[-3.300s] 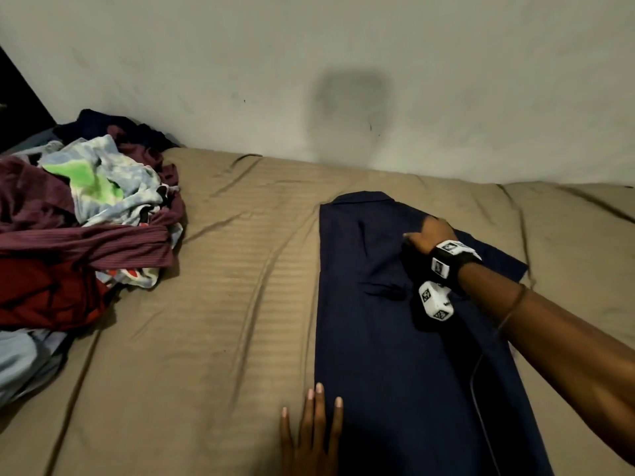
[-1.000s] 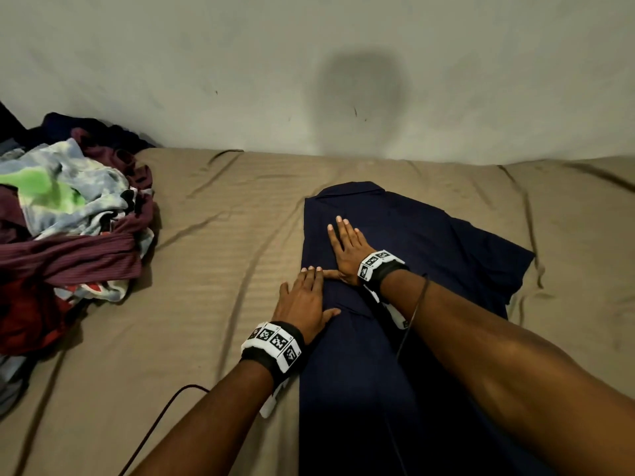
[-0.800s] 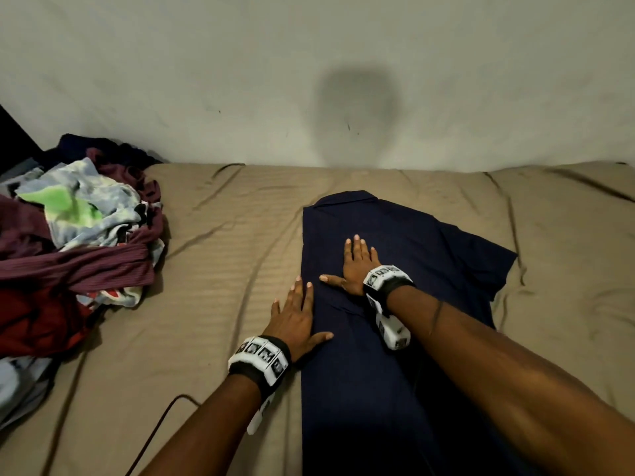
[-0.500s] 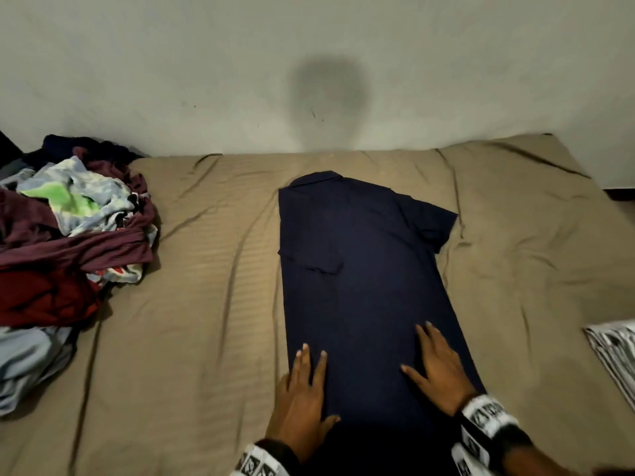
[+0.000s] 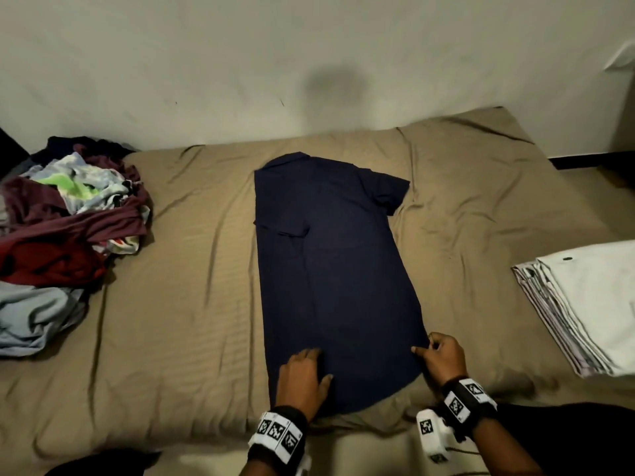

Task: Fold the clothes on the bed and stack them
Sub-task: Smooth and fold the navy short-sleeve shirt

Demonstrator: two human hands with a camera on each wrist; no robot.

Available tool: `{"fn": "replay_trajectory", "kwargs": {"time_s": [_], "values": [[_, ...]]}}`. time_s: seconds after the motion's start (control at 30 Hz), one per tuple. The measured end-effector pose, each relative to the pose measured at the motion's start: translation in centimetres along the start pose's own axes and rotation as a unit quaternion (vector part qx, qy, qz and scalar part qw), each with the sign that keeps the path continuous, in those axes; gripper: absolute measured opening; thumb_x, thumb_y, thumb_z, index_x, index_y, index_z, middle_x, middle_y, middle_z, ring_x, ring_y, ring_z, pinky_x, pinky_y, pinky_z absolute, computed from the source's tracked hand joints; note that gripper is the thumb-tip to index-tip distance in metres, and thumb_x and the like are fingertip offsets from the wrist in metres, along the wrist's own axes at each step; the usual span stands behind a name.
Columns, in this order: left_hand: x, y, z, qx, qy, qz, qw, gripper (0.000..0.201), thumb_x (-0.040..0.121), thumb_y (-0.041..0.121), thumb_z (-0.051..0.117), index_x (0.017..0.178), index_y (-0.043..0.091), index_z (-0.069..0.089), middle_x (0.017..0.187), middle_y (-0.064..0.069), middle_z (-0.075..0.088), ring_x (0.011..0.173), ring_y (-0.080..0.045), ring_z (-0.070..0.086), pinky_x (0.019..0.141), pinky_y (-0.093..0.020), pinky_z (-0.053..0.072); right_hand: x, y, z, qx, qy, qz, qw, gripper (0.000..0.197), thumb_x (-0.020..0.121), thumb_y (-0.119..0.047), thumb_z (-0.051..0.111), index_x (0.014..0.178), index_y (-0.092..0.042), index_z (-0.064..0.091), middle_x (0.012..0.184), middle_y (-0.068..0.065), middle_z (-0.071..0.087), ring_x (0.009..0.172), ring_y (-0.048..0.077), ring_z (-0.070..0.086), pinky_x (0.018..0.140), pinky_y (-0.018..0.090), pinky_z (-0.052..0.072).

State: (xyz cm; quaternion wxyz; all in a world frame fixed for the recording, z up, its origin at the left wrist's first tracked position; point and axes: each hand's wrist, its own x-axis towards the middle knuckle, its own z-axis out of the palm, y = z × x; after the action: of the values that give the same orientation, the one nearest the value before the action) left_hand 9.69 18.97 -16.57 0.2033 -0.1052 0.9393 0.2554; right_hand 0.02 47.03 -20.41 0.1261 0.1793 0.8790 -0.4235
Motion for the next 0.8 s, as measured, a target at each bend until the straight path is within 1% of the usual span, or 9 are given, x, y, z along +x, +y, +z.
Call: {"fn": "replay_trajectory", "kwargs": {"time_s": [0.07,0.13,0.27,0.4,0.53,0.6,0.67,0.73,0.8], "values": [[-0.6,2.3,0.2,-0.232,0.022,-0.028,0.972,0.052,0.080,0.045,0.082,0.123,0.019,0.067,0.120,0.000,0.072,0.110,-0.017,0.068,0.101,-0.035,0.052,-0.6,-0.5,0.0,0.043,0.034,-0.044,0.998,0.052,0.069,-0.004,0.084,0.054,-0.020,0.037,0.045,-0.008,0.041,0.052,0.020,0.040,0.055,0.035,0.035],[-0.2,4.7,0.6,-0.449,-0.009,-0.087,0.889,0.074,0.059,0.065,0.089,0.109,0.014,0.071,0.096,-0.006,0.078,0.091,-0.019,0.074,0.087,-0.041,0.061,-1.3,-1.3,0.5,0.061,0.038,-0.096,0.993,0.050,0.071,-0.001,0.083,0.060,-0.022,0.039,0.047,-0.007,0.044,0.049,0.015,0.038,0.055,0.034,0.037],[3.0,9.0,0.2,-0.590,-0.057,-0.152,0.791,0.066,0.074,0.068,0.074,0.109,0.012,0.070,0.106,-0.013,0.075,0.101,-0.025,0.073,0.082,-0.044,0.063,-2.4,-2.8,2.0,-0.025,0.010,-0.237,0.971,0.035,0.074,-0.006,0.077,0.076,-0.028,0.049,0.066,-0.010,0.057,0.056,0.011,0.050,0.057,0.033,0.047],[7.6,9.7,0.5,-0.542,-0.065,-0.192,0.815,0.049,0.071,0.058,0.084,0.079,0.011,0.072,0.084,-0.010,0.074,0.081,-0.027,0.072,0.077,-0.054,0.063,-2.1,-3.6,2.6,-0.122,-0.109,-0.336,0.928,0.021,0.071,-0.027,0.056,0.090,-0.032,0.062,0.085,-0.015,0.067,0.071,0.007,0.062,0.064,0.032,0.054],[9.1,9.5,1.4,-0.386,-0.005,-0.149,0.910,0.040,0.087,0.020,0.074,0.053,0.017,0.053,0.056,0.004,0.053,0.055,-0.010,0.050,0.060,-0.026,0.043,0.3,-3.2,1.5,-0.002,-0.117,-0.265,0.957,0.018,0.074,-0.014,0.065,0.083,-0.027,0.074,0.080,-0.014,0.073,0.069,0.006,0.067,0.067,0.025,0.054],[8.4,9.3,1.1,-0.355,0.030,-0.106,0.928,0.039,0.093,0.014,0.067,0.058,0.015,0.053,0.058,0.009,0.052,0.055,-0.004,0.046,0.056,-0.025,0.039,2.6,-3.2,1.3,0.091,-0.059,-0.182,0.977,0.022,0.081,0.000,0.071,0.079,-0.021,0.075,0.076,-0.005,0.074,0.069,0.011,0.069,0.067,0.025,0.054],[7.5,9.0,1.0,-0.331,0.071,-0.054,0.939,0.034,0.096,0.014,0.065,0.064,0.014,0.056,0.063,0.009,0.057,0.057,-0.001,0.051,0.054,-0.014,0.040,5.6,-3.5,1.4,0.166,-0.038,-0.092,0.981,0.012,0.085,-0.019,0.075,0.074,-0.015,0.072,0.070,0.005,0.073,0.064,0.022,0.066,0.059,0.029,0.052],[6.9,8.7,1.4,-0.314,0.108,-0.014,0.943,0.023,0.098,0.020,0.065,0.077,0.013,0.068,0.075,0.005,0.069,0.070,-0.006,0.064,0.062,-0.017,0.047,9.0,-4.5,2.0,0.209,-0.074,-0.018,0.975,0.041,0.080,-0.049,0.070,0.079,-0.008,0.069,0.069,0.013,0.070,0.058,0.026,0.062,0.053,0.030,0.048],[6.6,8.4,1.5,-0.296,0.129,0.009,0.946,0.037,0.099,0.047,0.059,0.097,0.013,0.074,0.090,0.004,0.074,0.085,-0.010,0.067,0.073,-0.020,0.050,12.3,-6.5,3.1,0.241,-0.128,0.029,0.961,0.053,0.083,-0.056,0.064,0.092,-0.004,0.067,0.072,0.017,0.068,0.056,0.027,0.064,0.051,0.030,0.050]]}}
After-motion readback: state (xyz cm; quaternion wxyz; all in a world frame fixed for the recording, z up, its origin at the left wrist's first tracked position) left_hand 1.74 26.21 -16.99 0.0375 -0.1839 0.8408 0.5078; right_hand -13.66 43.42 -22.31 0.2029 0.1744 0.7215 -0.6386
